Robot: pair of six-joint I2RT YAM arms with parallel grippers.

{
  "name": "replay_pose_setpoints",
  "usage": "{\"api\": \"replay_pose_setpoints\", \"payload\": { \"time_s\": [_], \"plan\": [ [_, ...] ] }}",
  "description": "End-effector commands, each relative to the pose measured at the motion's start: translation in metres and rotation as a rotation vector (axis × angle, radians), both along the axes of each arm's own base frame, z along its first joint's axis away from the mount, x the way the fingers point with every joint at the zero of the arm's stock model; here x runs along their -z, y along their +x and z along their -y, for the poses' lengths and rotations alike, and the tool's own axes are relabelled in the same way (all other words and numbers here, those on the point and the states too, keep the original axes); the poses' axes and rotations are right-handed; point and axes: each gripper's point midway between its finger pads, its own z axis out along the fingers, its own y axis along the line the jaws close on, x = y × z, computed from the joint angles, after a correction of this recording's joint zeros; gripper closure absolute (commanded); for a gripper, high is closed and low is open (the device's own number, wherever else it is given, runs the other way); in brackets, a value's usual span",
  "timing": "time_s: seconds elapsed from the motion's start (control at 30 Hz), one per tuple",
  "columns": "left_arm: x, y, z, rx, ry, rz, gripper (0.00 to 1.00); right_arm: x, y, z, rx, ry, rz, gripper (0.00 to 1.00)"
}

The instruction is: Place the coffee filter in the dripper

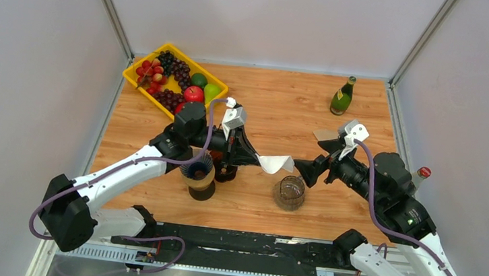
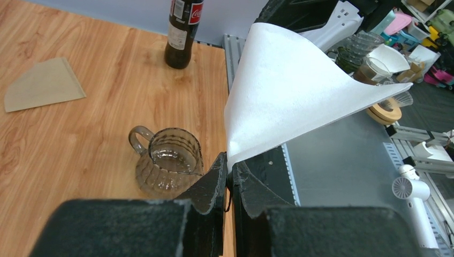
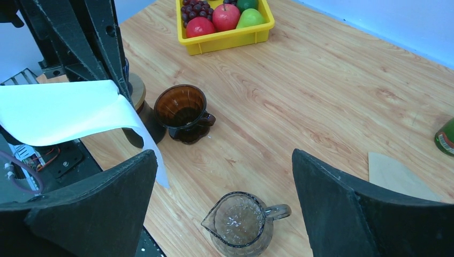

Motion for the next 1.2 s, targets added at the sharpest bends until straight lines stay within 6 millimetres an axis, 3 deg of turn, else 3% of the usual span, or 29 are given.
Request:
{"api": "replay_pose_setpoints", "payload": {
  "time_s": [0.0, 0.43, 0.8, 1.07, 1.17],
  "plan": [
    [-0.01, 0.001, 0.003, 0.005, -0.029, 0.023, 0.89, -0.016, -0.005, -0.003, -0.044, 0.01, 0.047, 0.0],
    [-0.006, 0.005, 0.005, 0.004, -0.004, 0.014, 0.89, -0.02, 0.002, 0.009, 0.04, 0.005, 0.055, 0.0],
    [-0.007, 0.004, 0.005, 0.009, 0.001, 0.013, 0.89, -0.016, -0.004, 0.004, -0.007, 0.001, 0.046, 0.0],
    [-0.008, -0.001, 0.004, 0.038, -0.003, 0.018, 0.89, -0.001, 0.034, 0.033, 0.267, -0.045, -0.007, 0.0],
    [-0.008, 0.0, 0.005, 0.034, -0.003, 0.014, 0.89, 0.006, 0.035, 0.028, 0.248, -0.061, -0.026, 0.0]
  ]
}}
